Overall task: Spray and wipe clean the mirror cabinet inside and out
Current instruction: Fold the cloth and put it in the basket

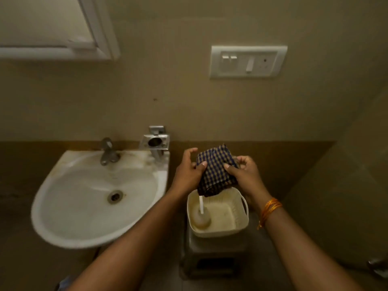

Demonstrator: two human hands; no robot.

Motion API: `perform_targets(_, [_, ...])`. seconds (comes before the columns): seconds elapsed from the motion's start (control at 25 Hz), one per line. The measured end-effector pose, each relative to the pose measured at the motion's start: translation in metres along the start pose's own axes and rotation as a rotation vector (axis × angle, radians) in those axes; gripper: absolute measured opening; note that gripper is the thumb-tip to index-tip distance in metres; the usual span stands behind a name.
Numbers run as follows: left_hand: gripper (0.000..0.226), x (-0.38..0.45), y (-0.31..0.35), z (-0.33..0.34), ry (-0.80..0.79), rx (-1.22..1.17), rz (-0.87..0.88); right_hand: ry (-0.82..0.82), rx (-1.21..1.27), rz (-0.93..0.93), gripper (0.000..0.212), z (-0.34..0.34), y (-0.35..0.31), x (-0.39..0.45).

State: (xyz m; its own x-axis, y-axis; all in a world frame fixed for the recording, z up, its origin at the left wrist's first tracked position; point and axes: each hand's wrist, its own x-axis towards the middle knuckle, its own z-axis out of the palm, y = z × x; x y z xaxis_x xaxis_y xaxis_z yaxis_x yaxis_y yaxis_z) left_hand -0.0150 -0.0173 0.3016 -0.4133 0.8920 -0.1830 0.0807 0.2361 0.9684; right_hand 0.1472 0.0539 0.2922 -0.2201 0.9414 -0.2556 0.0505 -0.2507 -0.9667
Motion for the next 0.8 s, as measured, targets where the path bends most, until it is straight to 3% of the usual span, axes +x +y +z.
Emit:
perform_targets(0.24, [0.021,0.031,-0.104,0.085,-0.092,0.194,0.041,0.013,-0.119,0.112,0.055,-0.056,0.100,0.041])
perform_targets(0.4, [0.028,0.060,-0.182,0.128,-0.190,0.155,-0.216,0.007,-0.317,0.155,0.054,-0.064,0.184,0.079])
perform_targets(0.56, [0.042,0.078,-0.233,0.156,-0.206,-0.135,-0.563,-0.079,-0.474,0.261,0.051,-0.058,0.260,0.121])
perform_targets(0.8, [0.068,0.108,-0.291,0.179,-0.248,-0.303,-0.683,-0.149,-0.580,0.427,0.041,-0.048,0.338,0.168])
